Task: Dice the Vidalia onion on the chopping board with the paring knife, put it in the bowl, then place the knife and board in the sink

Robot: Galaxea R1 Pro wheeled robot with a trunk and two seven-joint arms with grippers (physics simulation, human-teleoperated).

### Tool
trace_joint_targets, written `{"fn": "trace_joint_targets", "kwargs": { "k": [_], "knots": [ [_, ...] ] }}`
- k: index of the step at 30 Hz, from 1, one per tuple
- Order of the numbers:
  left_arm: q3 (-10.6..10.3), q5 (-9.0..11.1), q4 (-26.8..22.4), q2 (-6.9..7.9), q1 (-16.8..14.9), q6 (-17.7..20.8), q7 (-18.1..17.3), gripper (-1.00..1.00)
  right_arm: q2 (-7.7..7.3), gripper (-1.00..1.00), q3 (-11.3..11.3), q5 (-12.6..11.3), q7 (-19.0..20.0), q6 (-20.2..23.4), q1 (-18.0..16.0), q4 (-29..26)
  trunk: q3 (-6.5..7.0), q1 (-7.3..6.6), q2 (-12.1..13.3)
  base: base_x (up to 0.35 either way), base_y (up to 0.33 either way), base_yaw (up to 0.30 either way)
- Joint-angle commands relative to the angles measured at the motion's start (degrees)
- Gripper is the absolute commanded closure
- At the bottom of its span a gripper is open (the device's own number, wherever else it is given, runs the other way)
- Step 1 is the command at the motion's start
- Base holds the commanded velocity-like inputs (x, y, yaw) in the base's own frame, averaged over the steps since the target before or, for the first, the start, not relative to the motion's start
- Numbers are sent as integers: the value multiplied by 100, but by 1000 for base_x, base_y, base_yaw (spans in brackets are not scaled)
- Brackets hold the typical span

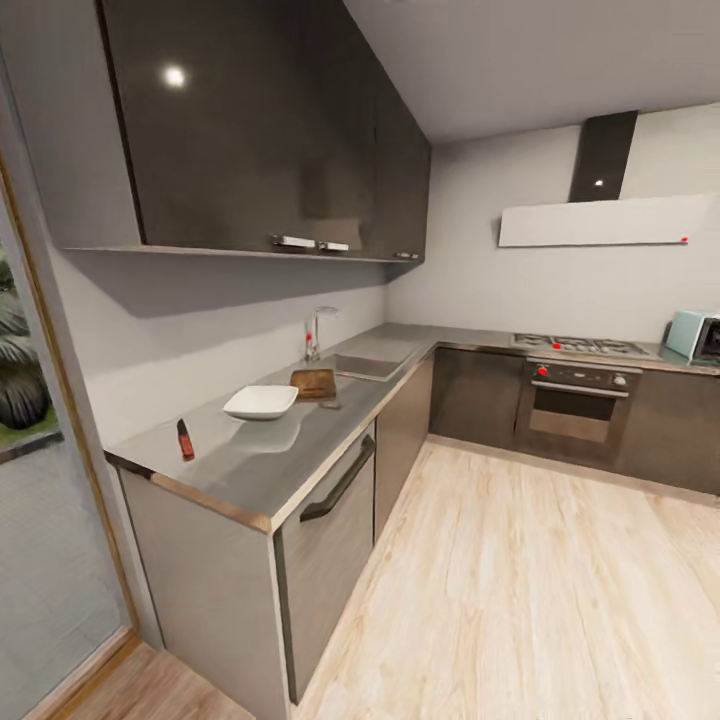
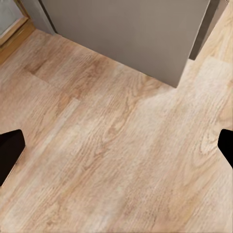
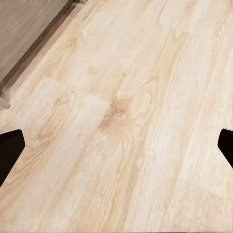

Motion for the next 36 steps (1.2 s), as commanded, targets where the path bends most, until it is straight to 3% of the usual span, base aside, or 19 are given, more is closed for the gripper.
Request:
{"fn": "trace_joint_targets", "kwargs": {
  "k": [1, 12, 23, 36],
  "knots": [
    [-4, 20, -4, 0, 1, -10, 4, -100, 0, -100, 5, -2, 1, -18, -4, 2, -4, 0, -3, 0, 301, -212],
    [-4, 18, -4, 0, 1, -10, -3, -100, -2, -100, 1, -3, 1, -18, -4, 1, 18, 0, -3, 16, 298, -213],
    [-5, 11, -4, 0, 1, -9, -5, -100, -2, -100, 1, -4, 1, -18, -5, 0, 39, 0, -3, 189, 239, -213],
    [-19, 11, -22, -44, 1, -6, -4, -100, -21, -100, -10, 5, -8, -18, -3, 0, 42, 0, -3, 24, 23, -26]
  ]
}}
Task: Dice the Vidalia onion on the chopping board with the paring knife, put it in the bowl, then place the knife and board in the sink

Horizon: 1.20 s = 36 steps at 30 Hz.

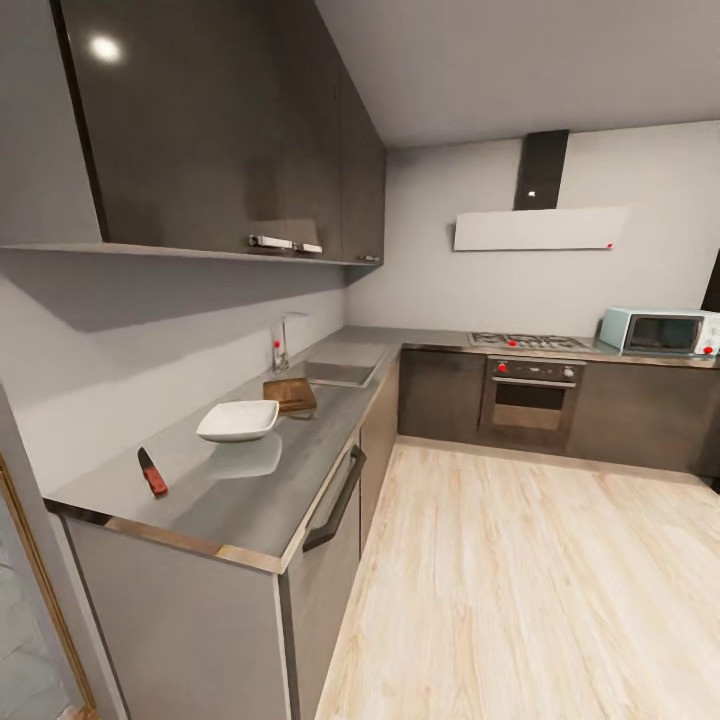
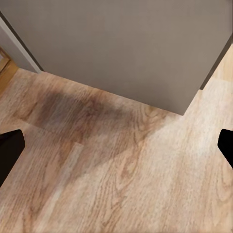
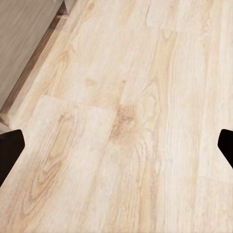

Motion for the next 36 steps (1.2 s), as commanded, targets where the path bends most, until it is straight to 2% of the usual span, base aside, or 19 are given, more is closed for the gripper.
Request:
{"fn": "trace_joint_targets", "kwargs": {
  "k": [1, 9, 36],
  "knots": [
    [-1, 19, -6, 0, 1, -9, 3, -100, -2, -100, 7, -2, 0, -18, -5, 4, -6, 0, -3, 0, 0, 0],
    [-13, 19, 9, -6, 1, -4, 2, -100, 2, -100, 6, -2, -2, -18, -4, 4, -6, 0, -3, 0, 0, 0],
    [-10, 10, 14, -9, 1, -3, 4, -100, -21, -100, 14, 24, 0, -27, -3, 4, 479, -593, 1080, 0, 0, 0]
  ]
}}
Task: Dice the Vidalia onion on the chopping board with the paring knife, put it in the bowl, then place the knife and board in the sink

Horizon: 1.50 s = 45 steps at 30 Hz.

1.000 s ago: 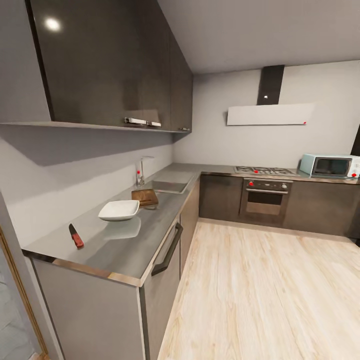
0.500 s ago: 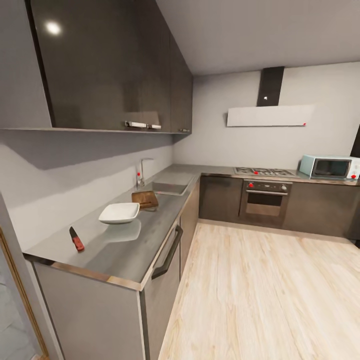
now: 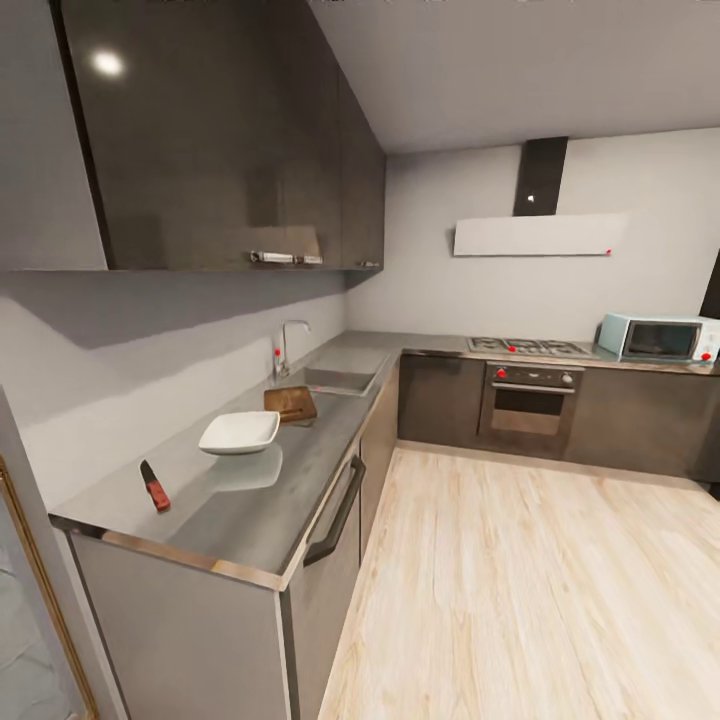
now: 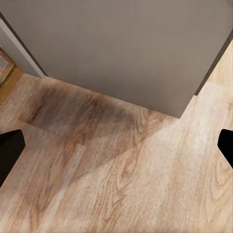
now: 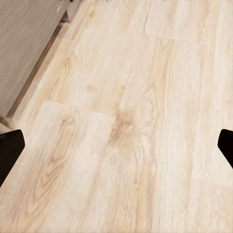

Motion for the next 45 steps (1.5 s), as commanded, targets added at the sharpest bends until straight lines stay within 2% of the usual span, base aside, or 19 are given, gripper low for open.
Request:
{"fn": "trace_joint_targets", "kwargs": {
  "k": [1, 45],
  "knots": [
    [-1, 18, -7, 1, 1, -10, 2, -100, 2, -100, 6, -3, 0, -18, -4, 4, 13, -22, 38, 0, 0, 0],
    [3, 18, -8, 7, 1, -9, 0, -100, 5, -100, 6, 0, -6, -10, -5, 4, 802, -989, 1802, 0, 0, 0]
  ]
}}
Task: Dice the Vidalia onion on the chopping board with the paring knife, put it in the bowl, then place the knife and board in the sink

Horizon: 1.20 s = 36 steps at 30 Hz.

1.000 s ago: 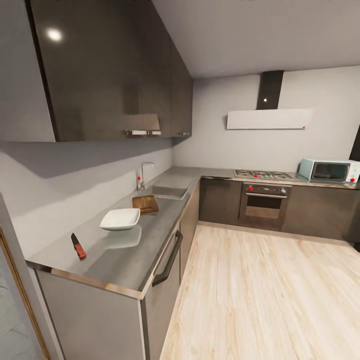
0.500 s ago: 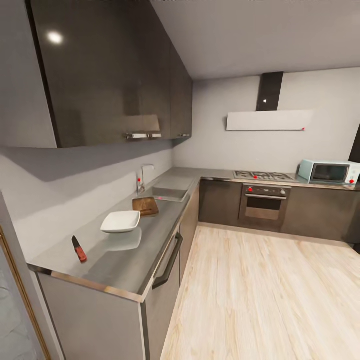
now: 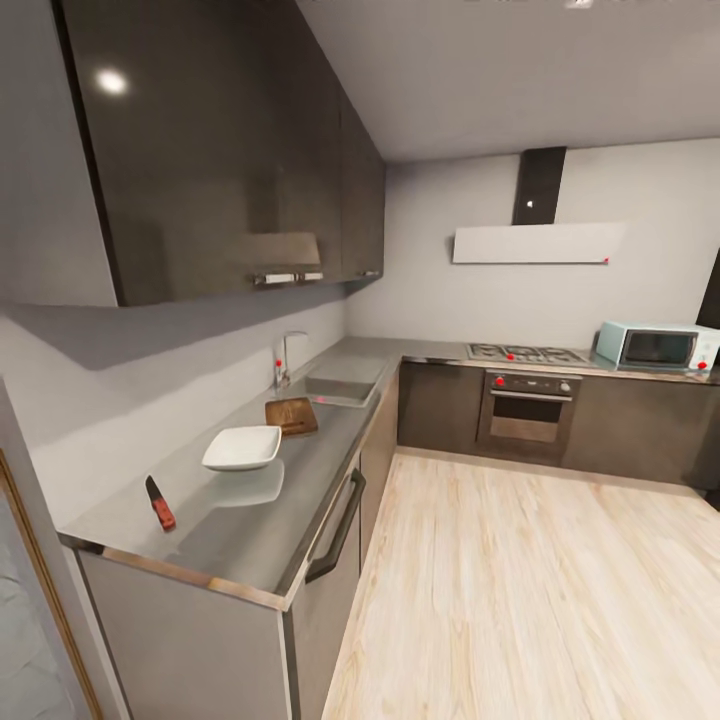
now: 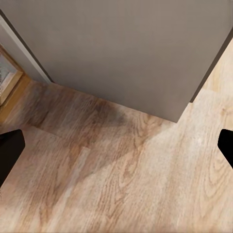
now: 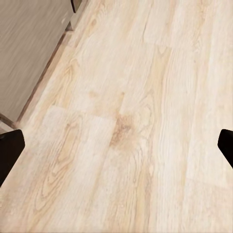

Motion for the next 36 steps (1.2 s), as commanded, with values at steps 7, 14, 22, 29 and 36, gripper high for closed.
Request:
{"fn": "trace_joint_targets", "kwargs": {
  "k": [7, 14, 22, 29, 36],
  "knots": [
    [1, 18, -6, 0, 1, -5, 3, -100, -1, -100, 6, -1, 3, -17, -5, 4, 119, -153, 277, 0, 0, 0],
    [0, 18, -6, -2, 1, -6, 3, -100, -1, -100, 6, 0, 4, -17, -5, 4, 245, -307, 557, 0, 0, 0],
    [3, 18, -6, -1, 1, -4, 4, -100, -1, -100, 6, 0, 3, -17, -4, 4, 388, -483, 878, 0, 0, 0],
    [2, 18, -6, -2, 1, -5, 4, -100, -1, -100, 6, 0, 4, -17, -2, 4, 514, -637, 1159, 0, 0, 0],
    [2, 18, -6, 0, 1, -7, 6, -100, -1, -100, 6, 0, 3, -17, -5, 4, 640, -790, 1440, 0, 0, 0]
  ]
}}
